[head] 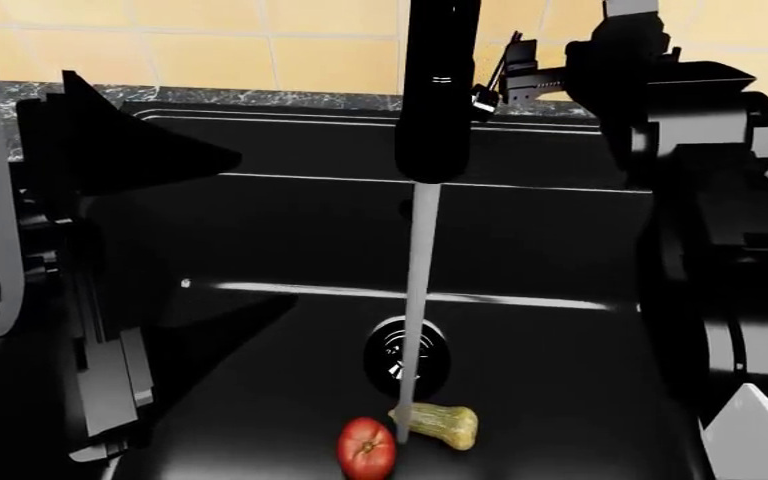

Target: Pick up the fruits and vegetables and place them in the sink. Turn on the sink faucet to wash them. Then turn the sink off and put them in the tray.

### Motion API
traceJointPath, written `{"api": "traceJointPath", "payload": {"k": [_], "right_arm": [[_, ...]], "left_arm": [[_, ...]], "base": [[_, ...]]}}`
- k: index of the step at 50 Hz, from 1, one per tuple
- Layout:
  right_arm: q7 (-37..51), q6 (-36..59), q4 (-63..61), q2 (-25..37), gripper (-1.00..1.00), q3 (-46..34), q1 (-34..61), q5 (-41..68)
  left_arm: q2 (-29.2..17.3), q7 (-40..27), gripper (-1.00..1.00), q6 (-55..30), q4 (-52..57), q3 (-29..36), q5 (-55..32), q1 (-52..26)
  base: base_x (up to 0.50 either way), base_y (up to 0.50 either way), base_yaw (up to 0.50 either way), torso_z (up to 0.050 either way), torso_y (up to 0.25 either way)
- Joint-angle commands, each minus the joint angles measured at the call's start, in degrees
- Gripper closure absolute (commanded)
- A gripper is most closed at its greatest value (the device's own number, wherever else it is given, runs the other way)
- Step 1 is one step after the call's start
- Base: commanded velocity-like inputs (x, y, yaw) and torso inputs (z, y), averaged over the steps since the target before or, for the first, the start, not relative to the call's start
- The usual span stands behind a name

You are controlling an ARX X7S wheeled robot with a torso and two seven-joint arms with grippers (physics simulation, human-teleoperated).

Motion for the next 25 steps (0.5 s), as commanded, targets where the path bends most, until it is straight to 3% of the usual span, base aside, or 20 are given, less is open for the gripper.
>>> {"api": "traceJointPath", "payload": {"k": [1,25], "right_arm": [[-2.1,-0.5,0.0,-1.4,-1.0,-0.3,0.7,0.3],[-5.2,-0.6,0.0,-1.7,-1.0,-2.1,2.6,0.1]], "left_arm": [[0.0,0.2,-1.0,0.6,0.1,-0.2,0.2,0.6],[0.3,0.1,-1.0,0.0,0.3,-0.4,-0.2,0.1]], "base": [[0.0,0.0,0.0,0.0,0.0],[0.0,0.0,0.0,0.0,0.0]]}}
